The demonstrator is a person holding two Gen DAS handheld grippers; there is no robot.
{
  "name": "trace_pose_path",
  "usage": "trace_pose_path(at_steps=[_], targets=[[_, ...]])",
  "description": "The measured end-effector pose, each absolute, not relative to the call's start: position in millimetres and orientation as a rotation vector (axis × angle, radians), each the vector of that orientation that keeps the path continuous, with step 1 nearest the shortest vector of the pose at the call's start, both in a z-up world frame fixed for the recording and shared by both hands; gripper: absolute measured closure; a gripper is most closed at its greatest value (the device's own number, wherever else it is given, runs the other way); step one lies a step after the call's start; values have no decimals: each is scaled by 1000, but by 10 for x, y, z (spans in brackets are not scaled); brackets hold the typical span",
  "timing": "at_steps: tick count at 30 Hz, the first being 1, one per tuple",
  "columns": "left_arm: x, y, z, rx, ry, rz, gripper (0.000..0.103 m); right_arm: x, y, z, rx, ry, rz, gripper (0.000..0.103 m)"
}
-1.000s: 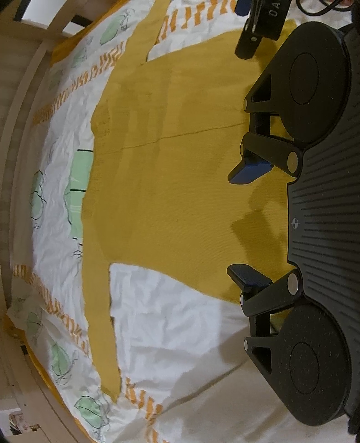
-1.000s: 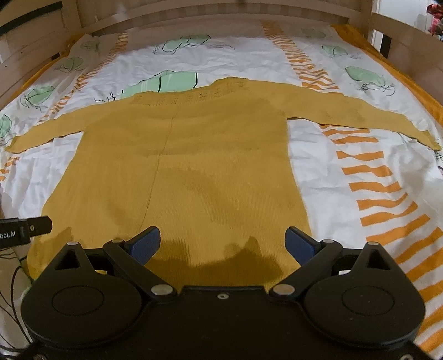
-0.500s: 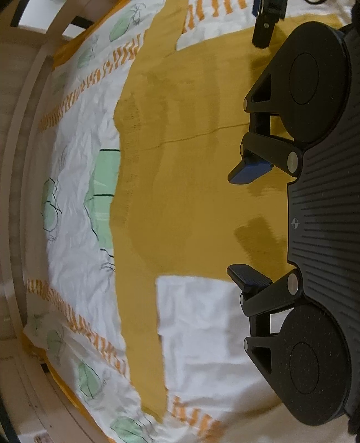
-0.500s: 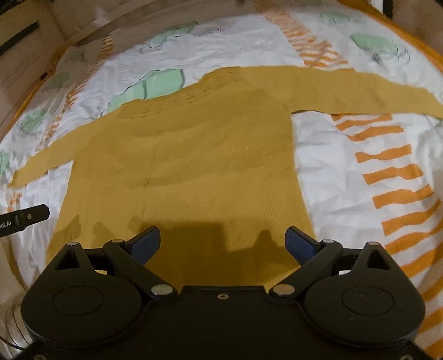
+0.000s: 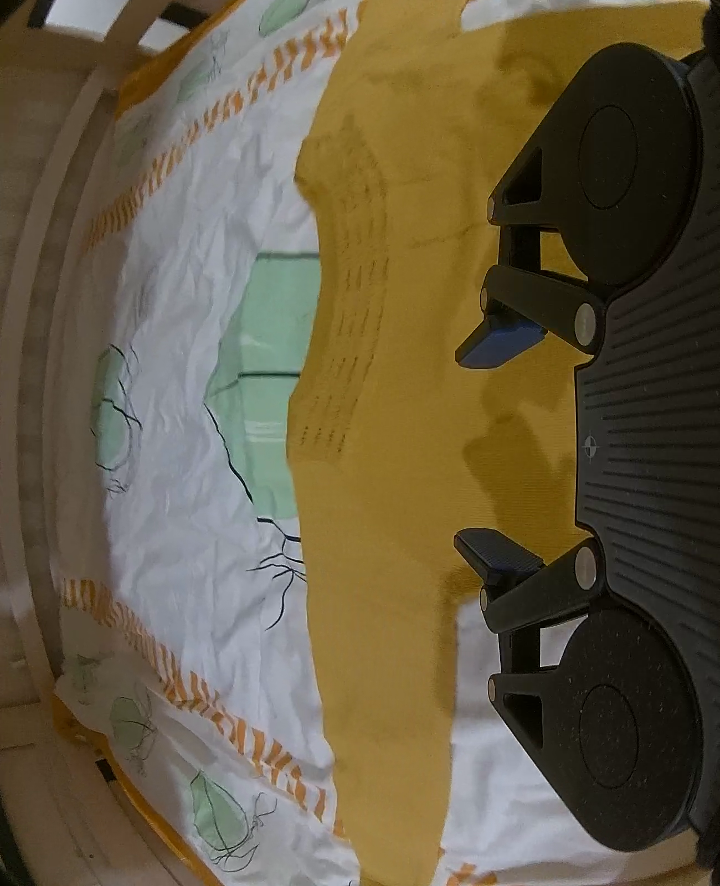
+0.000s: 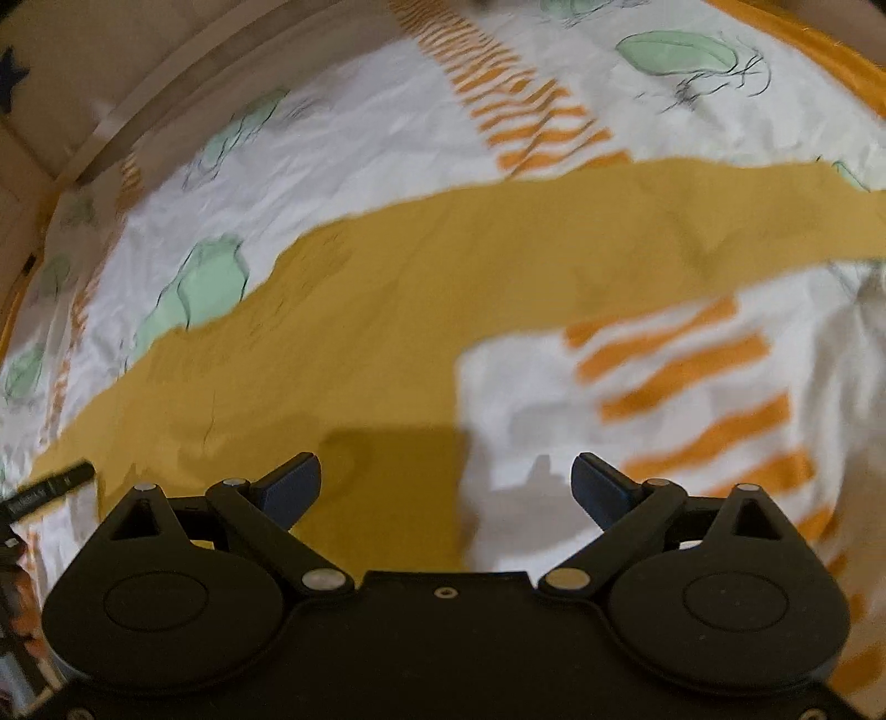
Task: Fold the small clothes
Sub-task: 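Move the right gripper to the sweater sleeve cuff nearest it, then grasp the sleeve cuff with the right gripper and fold it across the body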
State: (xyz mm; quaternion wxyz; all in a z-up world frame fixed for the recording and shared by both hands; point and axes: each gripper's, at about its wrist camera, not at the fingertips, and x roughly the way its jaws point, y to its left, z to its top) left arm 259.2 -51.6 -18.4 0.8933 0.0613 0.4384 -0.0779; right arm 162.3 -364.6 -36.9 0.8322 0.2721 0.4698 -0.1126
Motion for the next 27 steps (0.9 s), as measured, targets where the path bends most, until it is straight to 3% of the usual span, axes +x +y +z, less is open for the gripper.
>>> trace_pose_path(at_steps=[15, 23, 27], targets=[[2843, -673, -755, 231, 1010, -173, 40, 1563, -5559, -187, 551, 916, -665, 5], [2831, -741, -804, 268, 969, -165, 39, 1317, -6350, -443, 570, 950, -855, 21], [2841, -750, -802, 276, 969, -168, 38, 1227, -6558, -599, 613, 940, -878, 36]])
